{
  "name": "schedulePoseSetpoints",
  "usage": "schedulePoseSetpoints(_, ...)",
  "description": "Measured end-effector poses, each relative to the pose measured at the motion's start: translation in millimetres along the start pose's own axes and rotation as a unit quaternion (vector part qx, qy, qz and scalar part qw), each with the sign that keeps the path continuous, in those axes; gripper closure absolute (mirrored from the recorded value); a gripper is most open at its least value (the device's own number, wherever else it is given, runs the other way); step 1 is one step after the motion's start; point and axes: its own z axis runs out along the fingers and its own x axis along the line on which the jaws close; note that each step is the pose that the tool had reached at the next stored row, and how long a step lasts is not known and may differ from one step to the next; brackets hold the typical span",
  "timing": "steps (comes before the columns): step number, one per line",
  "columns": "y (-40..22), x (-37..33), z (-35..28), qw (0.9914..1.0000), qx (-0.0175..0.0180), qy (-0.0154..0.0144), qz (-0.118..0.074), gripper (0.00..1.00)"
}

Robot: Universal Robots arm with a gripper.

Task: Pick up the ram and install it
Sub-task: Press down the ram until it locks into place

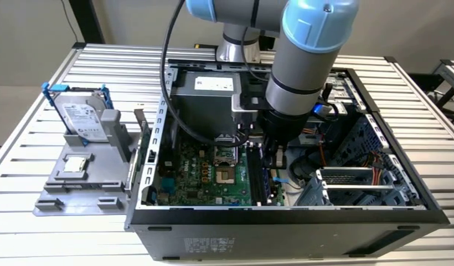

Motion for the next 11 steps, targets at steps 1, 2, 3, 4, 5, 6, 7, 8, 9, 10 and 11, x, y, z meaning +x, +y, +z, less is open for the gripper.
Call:
schedulePoseSetpoints(1, 0.0, -0.1, 0.1, 1.0, 0.0, 0.0, 0.0, 1.0)
schedulePoseSetpoints(2, 0.0, -0.3, -1.1, 1.0, -0.0001, 0.0005, 0.0, 1.0)
schedulePoseSetpoints(3, 0.0, -0.3, -2.6, 1.0, 0.0, -0.0003, 0.0, 1.0)
schedulePoseSetpoints(4, 0.0, -0.5, -5.3, 1.0, 0.0004, -0.0023, 0.0, 1.0)
schedulePoseSetpoints(5, 0.0, -0.6, -9.5, 1.0, 0.0004, -0.0024, 0.0, 1.0)
schedulePoseSetpoints(6, 0.0, -0.3, -14.9, 1.0, 0.0002, -0.0015, 0.0, 1.0)
schedulePoseSetpoints(7, 0.0, -0.2, -19.4, 1.0, 0.0002, -0.0014, 0.0, 1.0)
schedulePoseSetpoints(8, 0.0, -0.2, -23.9, 1.0, 0.0002, -0.0014, 0.0, 1.0)
schedulePoseSetpoints(9, 0.0, -0.2, -28.6, 1.0, 0.0002, -0.0013, 0.0, 1.0)
schedulePoseSetpoints(10, 0.0, -0.2, -33.3, 1.0, 0.0002, -0.0013, 0.0, 1.0)
schedulePoseSetpoints(11, 0.0, -0.2, -37.6, 1.0, 0.0001, -0.0012, 0.0, 1.0)
